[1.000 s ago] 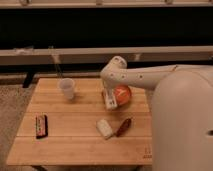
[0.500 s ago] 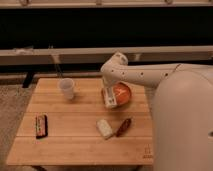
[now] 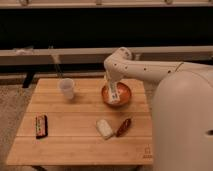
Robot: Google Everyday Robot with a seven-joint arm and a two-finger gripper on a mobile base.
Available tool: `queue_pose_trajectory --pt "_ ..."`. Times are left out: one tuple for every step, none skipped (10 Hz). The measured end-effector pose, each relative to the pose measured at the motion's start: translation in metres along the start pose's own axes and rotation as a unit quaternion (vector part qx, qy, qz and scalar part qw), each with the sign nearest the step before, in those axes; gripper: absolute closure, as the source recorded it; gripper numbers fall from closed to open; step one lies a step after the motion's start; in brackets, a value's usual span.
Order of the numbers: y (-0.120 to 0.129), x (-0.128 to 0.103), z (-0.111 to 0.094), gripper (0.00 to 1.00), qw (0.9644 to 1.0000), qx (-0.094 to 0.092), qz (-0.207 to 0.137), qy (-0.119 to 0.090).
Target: Place the bottle in the ceramic bowl
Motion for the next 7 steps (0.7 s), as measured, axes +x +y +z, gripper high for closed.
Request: queue_pose_trajectory --pt "-0.008 -0.008 -0.001 1.00 1.0000 0.005 0.004 -0.002" --pt "-0.012 -0.012 -0.001 1.00 0.9999 0.008 0.007 -0.003" --pt "-0.020 -0.019 -0.002 1.00 0.9998 0.012 0.012 -0.006" --pt "-0.025 -0.024 -0.003 1.00 0.9997 0.015 0.016 -0.007" --pt "-0.030 -0.031 -0.004 1.00 0.9996 0.018 0.020 -0.009" --pt "-0.033 -0.033 -0.005 1.00 0.9995 0.019 0.022 -0.010" --pt "-0.033 -0.032 -0.004 0.96 0.9996 0.019 0.020 -0.010"
